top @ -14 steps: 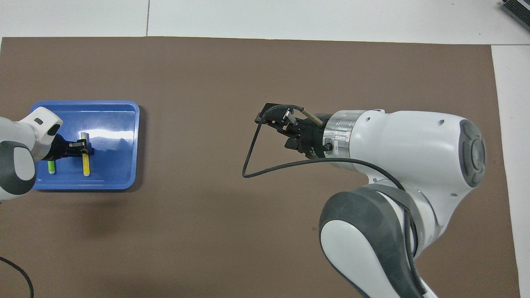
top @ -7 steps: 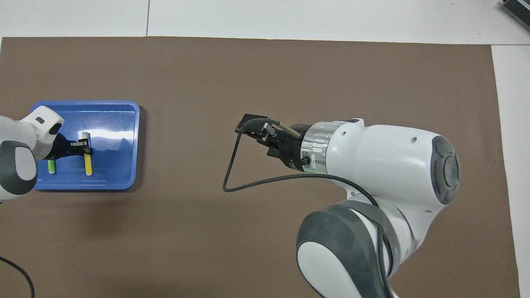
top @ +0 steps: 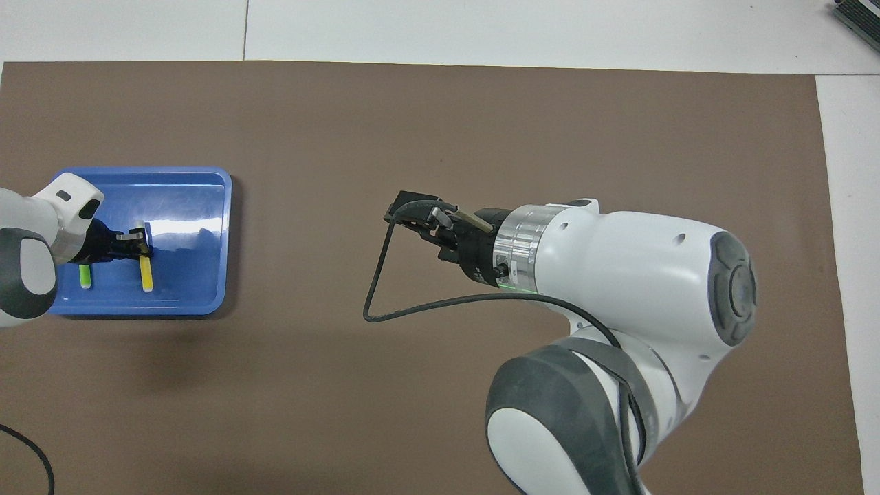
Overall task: Transfer and insert pens with both arms
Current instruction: 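Grasp the yellow pen with the left gripper while the right gripper returns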
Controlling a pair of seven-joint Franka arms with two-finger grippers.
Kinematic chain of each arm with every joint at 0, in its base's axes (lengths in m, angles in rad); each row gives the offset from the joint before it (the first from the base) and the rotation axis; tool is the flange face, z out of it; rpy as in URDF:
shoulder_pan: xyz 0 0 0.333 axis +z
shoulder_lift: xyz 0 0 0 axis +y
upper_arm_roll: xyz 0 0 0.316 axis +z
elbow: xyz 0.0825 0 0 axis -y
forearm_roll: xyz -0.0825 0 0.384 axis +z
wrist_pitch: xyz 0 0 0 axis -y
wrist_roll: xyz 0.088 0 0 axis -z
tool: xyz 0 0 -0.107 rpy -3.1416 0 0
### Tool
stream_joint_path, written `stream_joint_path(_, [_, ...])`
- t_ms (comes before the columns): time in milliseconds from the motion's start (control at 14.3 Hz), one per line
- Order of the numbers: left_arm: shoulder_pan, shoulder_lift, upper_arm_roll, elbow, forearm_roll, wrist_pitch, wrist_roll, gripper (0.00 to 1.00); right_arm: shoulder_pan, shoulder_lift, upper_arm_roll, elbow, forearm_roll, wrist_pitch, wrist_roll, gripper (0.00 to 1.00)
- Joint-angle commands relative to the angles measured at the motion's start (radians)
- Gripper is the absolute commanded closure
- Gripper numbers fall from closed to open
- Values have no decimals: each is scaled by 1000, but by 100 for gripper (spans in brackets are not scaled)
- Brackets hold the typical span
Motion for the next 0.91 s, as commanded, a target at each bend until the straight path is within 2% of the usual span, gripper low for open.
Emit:
stream_joint_path(0, [-28,2,5,101,15,-129,-88,100,4,8,0,-3,21,26,5,0])
stream_joint_path(140, [-46,-5,3,135,15,-177,-168,100,4,9,0,-4,21,29,5,0])
stream_joint_path(489, [-89,-73,-6,146,-5,-223,-364,100,6,8,0,-4,27,31,11,0])
stream_joint_path(838, [-99,-149,-6,152,-175,-243,-551,100,9,8,0,-4,53,31,49,0])
